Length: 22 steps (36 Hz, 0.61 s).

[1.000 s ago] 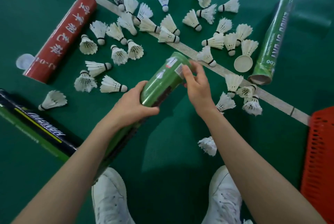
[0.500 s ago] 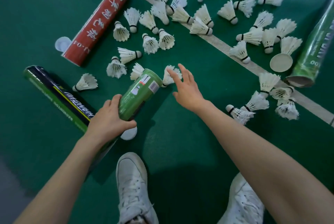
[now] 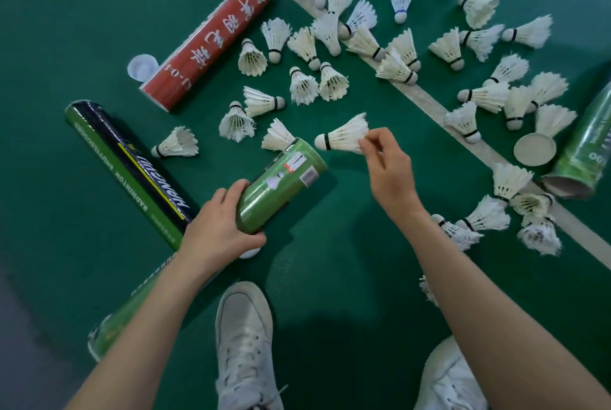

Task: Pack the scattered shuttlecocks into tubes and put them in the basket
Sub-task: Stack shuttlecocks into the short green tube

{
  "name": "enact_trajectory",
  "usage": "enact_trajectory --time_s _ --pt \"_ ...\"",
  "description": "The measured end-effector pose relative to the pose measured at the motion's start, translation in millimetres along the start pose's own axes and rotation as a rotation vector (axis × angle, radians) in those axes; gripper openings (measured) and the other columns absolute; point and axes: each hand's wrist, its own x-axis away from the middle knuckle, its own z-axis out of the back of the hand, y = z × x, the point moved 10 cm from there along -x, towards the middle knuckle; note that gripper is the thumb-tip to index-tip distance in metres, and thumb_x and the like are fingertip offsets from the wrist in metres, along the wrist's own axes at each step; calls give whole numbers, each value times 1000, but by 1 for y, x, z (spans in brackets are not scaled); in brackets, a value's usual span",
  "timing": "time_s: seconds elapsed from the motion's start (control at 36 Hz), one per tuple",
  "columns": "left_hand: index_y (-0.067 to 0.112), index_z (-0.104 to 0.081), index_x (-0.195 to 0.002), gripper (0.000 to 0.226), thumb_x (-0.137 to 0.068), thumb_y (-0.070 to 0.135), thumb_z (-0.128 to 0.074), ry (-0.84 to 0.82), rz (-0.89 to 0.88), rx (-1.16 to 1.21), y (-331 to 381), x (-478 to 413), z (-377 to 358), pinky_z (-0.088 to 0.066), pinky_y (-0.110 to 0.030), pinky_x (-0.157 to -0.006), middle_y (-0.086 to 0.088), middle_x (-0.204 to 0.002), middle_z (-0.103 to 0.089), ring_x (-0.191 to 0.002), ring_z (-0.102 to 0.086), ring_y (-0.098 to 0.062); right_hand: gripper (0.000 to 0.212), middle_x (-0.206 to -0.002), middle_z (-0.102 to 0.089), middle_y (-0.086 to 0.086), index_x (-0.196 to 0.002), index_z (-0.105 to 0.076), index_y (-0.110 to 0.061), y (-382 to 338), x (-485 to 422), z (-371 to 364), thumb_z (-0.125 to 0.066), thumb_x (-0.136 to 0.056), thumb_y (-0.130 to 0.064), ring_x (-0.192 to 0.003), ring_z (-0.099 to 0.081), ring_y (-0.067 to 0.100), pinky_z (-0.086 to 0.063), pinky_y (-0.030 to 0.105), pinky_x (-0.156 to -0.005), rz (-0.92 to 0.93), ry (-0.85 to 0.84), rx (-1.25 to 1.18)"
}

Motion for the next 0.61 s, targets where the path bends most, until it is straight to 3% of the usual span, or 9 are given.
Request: enact_trajectory --time_s 0.17,0.25,0.31,0.44,0.53,0.61 --pt "41 -27 -136 87 -64 40 -75 25 -132 11 21 5 1 -47 -36 -79 13 -110 -43 -102 -49 -15 10 -73 -54 -3 -95 -60 -12 -26 7 0 -50 -97 -12 -60 -40 3 -36 14 -58 53 -193 -19" --pt "41 -28 -137 86 -64 39 -74 57 -170 40 32 7 2 -48 -38 -80 14 -113 -44 -102 -49 -14 18 -78 -62 0 -101 -62 -14 -25 15 -13 -45 -100 -19 -62 -50 9 -43 23 -59 44 -235 -65" --pt "41 -28 -137 87 -64 39 -75 81 -158 52 33 5 4 -48 -37 -81 13 -114 -44 -101 -49 -15 25 -90 -67 -3 -108 -61 -22 -22 22 -22 -38 -102 -28 -81 -60 19 -49 31 -76 0 -246 -161" --pt "39 -29 -138 86 -65 39 -74 109 -122 -8 25 4 7 -47 -36 -77 10 -113 -45 -102 -50 -18 35 -100 -69 2 -117 -50 -35 -11 22 -38 -25 -98 -49 -103 -61 13 -42 28 -98 -121 -248 -316" --pt "38 -29 -137 83 -66 40 -74 138 -63 -4 10 5 12 -48 -38 -78 8 -112 -45 -101 -49 -19 27 -100 -69 -1 -114 -54 -27 1 5 -38 -31 -103 -37 -104 -61 11 -41 33 -100 -186 -146 -310" --pt "36 -27 -139 84 -68 39 -73 175 6 23 -11 5 18 -45 -35 -75 7 -110 -43 -100 -48 -19 28 -126 -56 -1 -126 -53 -19 6 -10 -66 -40 -101 -20 -120 -50 13 -39 28 -102 -168 -291 -22"
